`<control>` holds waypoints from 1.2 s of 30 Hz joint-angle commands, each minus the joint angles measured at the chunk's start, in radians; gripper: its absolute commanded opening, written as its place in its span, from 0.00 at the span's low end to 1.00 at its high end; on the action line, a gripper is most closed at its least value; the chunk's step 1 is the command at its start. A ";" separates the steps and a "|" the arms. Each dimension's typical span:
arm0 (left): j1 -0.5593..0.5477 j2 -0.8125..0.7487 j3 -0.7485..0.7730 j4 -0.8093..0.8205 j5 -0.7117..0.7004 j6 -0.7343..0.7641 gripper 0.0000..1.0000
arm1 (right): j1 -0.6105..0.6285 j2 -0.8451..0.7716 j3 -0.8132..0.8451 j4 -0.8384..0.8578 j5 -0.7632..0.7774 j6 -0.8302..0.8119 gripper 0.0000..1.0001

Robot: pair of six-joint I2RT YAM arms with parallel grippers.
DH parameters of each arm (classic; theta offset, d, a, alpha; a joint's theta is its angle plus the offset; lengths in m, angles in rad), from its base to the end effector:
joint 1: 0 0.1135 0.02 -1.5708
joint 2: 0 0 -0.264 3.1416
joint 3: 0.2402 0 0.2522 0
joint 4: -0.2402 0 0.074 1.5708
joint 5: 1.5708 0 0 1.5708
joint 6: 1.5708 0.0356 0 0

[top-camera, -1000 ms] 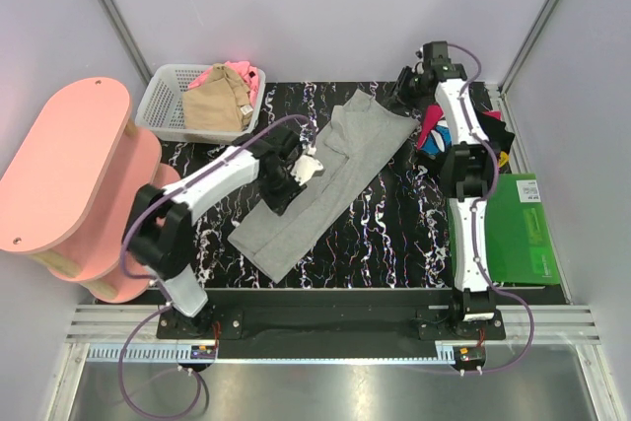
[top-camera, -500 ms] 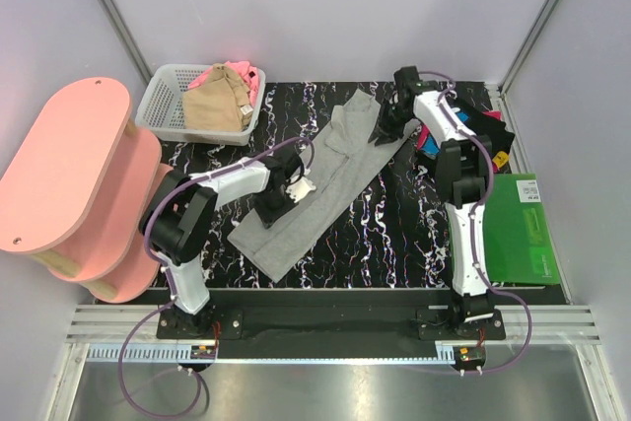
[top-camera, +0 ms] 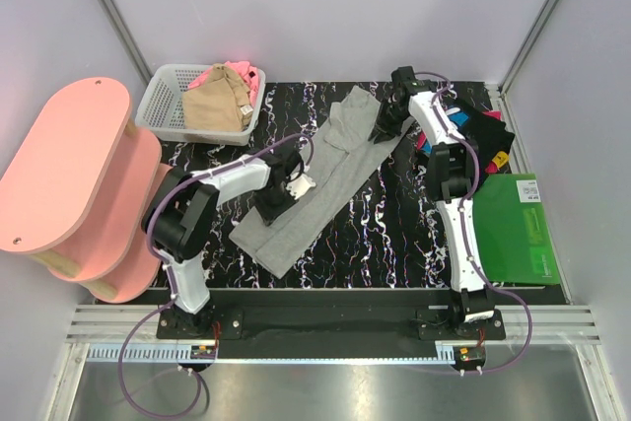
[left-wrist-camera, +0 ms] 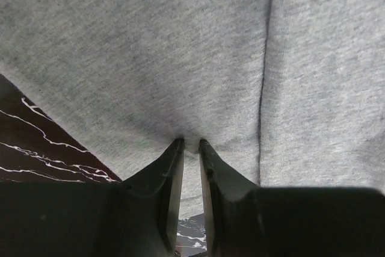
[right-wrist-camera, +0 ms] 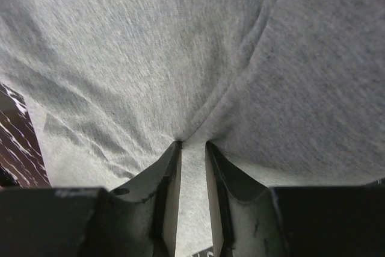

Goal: Fold and stack the t-shirts
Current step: Rotate the tshirt 45 degrees

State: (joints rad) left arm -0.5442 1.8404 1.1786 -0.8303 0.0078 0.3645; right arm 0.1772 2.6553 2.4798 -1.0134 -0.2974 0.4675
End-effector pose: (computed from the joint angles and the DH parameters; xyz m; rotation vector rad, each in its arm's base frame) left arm 0.2814 -0.1706 0.1555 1.3451 2.7528 -0.0227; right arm 0.5350 0.1064 0.1529 0.3269 2.8003 0.5730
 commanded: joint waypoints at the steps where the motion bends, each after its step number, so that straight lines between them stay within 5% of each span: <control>1: 0.006 0.072 0.035 0.074 0.069 -0.016 0.23 | -0.018 0.101 0.149 -0.016 0.029 -0.026 0.31; 11: -0.003 0.086 0.114 0.036 0.133 -0.047 0.23 | -0.031 0.068 0.199 0.006 0.018 -0.046 0.30; 17: 0.006 -0.142 0.248 -0.059 0.061 -0.058 0.29 | 0.082 -0.181 0.154 0.102 0.058 -0.125 0.63; 22: 0.044 -0.341 0.426 -0.157 0.002 -0.096 0.55 | 0.244 -0.406 0.153 0.075 0.203 -0.193 0.80; 28: 0.218 -0.735 0.325 -0.149 0.011 -0.133 0.80 | 0.566 -0.716 -0.264 0.096 0.533 -0.265 1.00; 32: 0.338 -0.915 0.097 -0.102 0.003 -0.127 0.82 | 0.816 -0.876 -0.707 0.234 0.771 -0.230 1.00; 36: 0.432 -0.998 -0.080 -0.050 0.000 -0.136 0.82 | 0.985 -0.818 -0.832 0.190 0.875 -0.164 1.00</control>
State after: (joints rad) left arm -0.1822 0.8227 1.2610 -0.8898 0.0147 0.2501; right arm 1.0843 1.7283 1.7786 -0.7834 0.3347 0.2481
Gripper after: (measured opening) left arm 0.821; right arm 0.994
